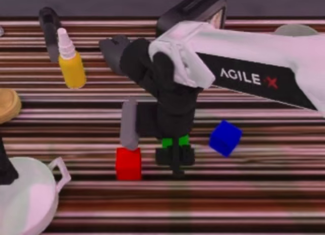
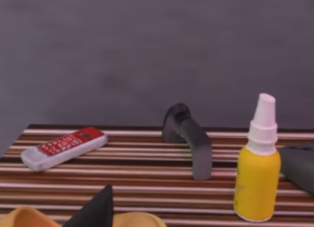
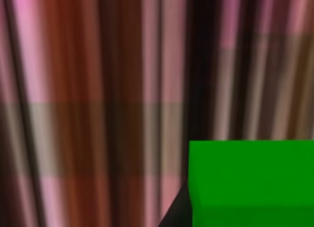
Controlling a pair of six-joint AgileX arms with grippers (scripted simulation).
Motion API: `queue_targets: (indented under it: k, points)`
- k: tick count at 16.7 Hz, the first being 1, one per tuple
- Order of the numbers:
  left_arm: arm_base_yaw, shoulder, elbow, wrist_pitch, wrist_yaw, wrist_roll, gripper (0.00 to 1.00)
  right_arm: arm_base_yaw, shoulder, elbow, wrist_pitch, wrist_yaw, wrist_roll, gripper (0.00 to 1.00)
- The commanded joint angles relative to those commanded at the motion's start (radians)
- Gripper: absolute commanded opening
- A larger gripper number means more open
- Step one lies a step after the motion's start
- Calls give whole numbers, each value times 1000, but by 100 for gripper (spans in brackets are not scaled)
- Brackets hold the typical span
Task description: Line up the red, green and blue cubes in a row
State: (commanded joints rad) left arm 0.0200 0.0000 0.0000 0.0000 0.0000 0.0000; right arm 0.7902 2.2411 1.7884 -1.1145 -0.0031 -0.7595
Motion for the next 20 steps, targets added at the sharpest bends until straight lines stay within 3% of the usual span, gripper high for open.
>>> queue_targets:
  k: [4, 8, 20]
  points:
    - [0, 0, 0, 0, 0, 0, 100, 9, 35, -87, 125, 0, -6, 0]
    - [0, 0, 0, 0, 0, 0, 100, 9, 39, -96, 135, 1, -7, 0]
    - [0, 0, 0, 0, 0, 0, 100, 9, 39, -96, 135, 1, -7, 90]
